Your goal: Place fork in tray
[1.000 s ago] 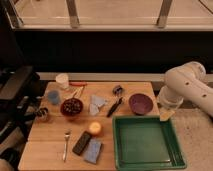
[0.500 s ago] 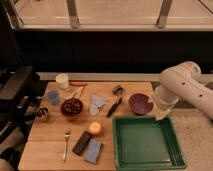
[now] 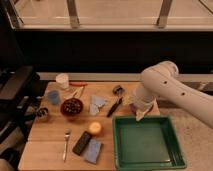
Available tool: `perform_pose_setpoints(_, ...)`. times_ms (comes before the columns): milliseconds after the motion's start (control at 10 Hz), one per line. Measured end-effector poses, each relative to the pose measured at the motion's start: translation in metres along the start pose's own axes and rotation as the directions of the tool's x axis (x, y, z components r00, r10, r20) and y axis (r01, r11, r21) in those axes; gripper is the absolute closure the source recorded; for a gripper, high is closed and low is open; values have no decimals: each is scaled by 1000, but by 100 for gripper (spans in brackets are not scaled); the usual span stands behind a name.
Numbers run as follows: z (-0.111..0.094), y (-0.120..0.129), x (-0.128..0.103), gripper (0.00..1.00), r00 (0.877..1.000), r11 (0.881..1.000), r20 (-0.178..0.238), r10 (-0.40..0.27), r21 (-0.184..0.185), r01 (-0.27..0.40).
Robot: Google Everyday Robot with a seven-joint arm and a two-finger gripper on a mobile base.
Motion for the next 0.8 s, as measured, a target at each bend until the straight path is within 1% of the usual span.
perform_pose_setpoints(400, 0, 0, -2, 35, 1000, 1000, 3, -7, 2, 7)
perform_pose_setpoints(500, -1, -2, -3, 35, 1000, 1000, -2, -24, 5, 24)
perform_pose_setpoints(600, -1, -6, -8, 35, 997, 997, -4, -71, 10, 71)
perform_pose_setpoints(700, -1, -15, -17, 35, 992, 992, -2, -126, 18, 126)
perform_pose_setpoints(800, 3, -25, -29, 35, 983, 983, 2, -181, 24, 181)
